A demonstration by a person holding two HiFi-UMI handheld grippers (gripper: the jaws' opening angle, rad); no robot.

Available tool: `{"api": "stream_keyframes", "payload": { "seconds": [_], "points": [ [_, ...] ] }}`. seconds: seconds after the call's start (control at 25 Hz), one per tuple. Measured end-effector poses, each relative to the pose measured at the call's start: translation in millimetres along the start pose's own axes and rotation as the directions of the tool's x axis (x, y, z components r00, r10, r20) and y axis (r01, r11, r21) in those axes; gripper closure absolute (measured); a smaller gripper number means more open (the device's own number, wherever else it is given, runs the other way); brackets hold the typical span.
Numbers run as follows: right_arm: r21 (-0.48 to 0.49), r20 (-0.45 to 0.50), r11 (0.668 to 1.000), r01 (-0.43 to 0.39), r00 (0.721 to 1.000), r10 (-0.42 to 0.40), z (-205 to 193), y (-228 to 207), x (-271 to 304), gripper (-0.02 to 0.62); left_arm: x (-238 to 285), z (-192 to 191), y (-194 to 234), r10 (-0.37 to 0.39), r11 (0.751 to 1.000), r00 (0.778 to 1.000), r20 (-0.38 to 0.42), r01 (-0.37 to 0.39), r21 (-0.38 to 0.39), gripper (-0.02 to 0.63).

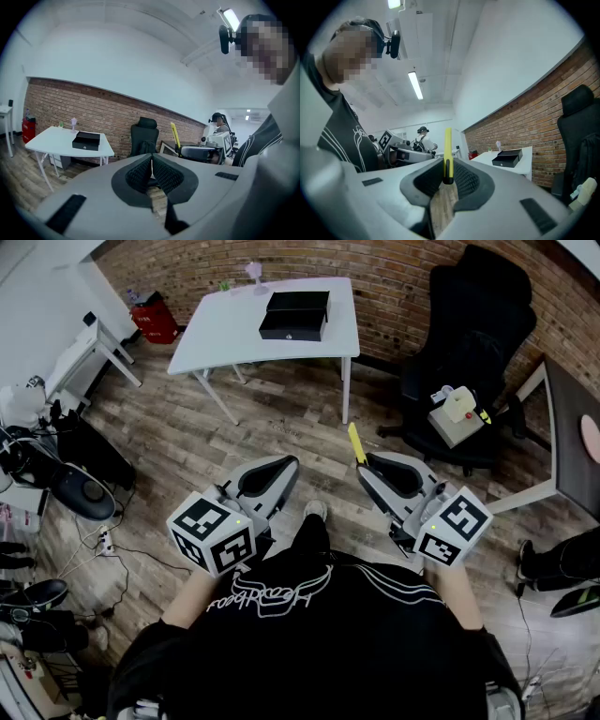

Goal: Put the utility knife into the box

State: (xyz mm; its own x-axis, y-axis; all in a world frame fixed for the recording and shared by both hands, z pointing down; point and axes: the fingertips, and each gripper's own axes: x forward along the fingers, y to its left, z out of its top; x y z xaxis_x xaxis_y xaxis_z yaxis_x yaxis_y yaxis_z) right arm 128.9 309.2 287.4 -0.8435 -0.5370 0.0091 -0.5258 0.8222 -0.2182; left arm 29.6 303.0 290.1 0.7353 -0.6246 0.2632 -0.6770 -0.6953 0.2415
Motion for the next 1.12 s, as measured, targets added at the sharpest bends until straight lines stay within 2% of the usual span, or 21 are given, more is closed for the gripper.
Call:
{"api": "stream_keyframes", "payload": {
  "seconds": [0.2, 0.44, 0.64, 0.88, 1.12],
  "points": [
    [-0.009, -0.003, 1.000, 0.016, 1.000, -0.016, 0.4, -13.4, -2.8, 0.528, 18.1, 0.0, 2.5, -0.018, 1.000, 1.000, -0.009, 0.018, 0.010, 0.574],
    [-0.012, 0.004, 0.996, 0.084, 0.996, -0.084, -0.3, -39.9, -1.7, 0.528, 43.9, 5.6, 8.6, -0.065, 0.997, 0.998, -0.014, 0.065, 0.029, 0.575],
    [-0.008, 0.005, 0.994, 0.109, 0.994, -0.109, -2.3, -63.6, 9.5, 0.528, 67.3, 7.7, 25.9, -0.095, 0.995, 0.995, -0.020, 0.095, 0.026, 0.574],
    [-0.005, -0.022, 0.994, 0.109, 0.994, -0.109, -0.5, -106.1, 46.0, 0.528, 96.9, 19.3, 69.1, -0.097, 0.995, 0.995, -0.025, 0.097, 0.004, 0.574],
    [0.018, -0.048, 0.994, 0.107, 0.993, -0.107, 5.5, -156.3, 101.6, 0.528, 126.9, 35.5, 136.3, -0.082, 0.996, 0.996, -0.048, 0.080, -0.032, 0.574]
  ]
}}
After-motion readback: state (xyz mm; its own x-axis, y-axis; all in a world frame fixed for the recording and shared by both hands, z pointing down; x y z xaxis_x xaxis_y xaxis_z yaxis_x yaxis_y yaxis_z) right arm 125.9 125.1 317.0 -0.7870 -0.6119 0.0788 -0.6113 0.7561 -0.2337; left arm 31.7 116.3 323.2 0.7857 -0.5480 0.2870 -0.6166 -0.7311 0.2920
